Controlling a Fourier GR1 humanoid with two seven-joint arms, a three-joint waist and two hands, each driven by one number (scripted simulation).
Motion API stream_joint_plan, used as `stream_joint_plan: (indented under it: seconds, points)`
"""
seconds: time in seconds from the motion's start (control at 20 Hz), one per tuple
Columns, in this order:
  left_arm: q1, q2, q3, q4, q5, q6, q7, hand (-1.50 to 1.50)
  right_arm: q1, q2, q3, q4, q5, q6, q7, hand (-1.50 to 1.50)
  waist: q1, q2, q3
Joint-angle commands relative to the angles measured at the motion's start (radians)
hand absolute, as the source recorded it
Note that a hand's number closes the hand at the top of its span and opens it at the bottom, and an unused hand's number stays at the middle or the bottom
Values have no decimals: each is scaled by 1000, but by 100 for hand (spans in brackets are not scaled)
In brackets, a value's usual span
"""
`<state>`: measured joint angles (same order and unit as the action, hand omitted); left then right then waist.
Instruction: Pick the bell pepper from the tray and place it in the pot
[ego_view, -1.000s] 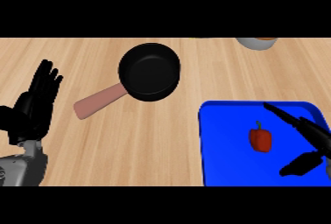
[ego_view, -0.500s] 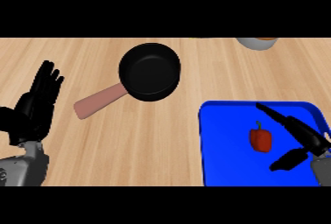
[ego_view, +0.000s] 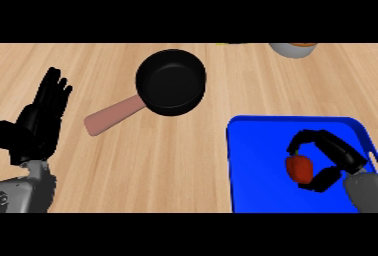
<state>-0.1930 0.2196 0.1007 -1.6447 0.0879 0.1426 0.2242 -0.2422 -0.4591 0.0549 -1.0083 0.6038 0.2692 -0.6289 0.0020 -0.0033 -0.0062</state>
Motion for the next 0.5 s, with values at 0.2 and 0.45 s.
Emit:
stream_joint_plan:
  seconds: [0.2,0.45]
  points:
    - [10,-10,20,6,-6,-20,-18,0,-38,52,15,47,78,-13,-10,150,1,4,6]
    - [-11,-20,-26,12,-11,-26,9,0,-117,320,376,-228,291,35,264,150,59,-17,-7]
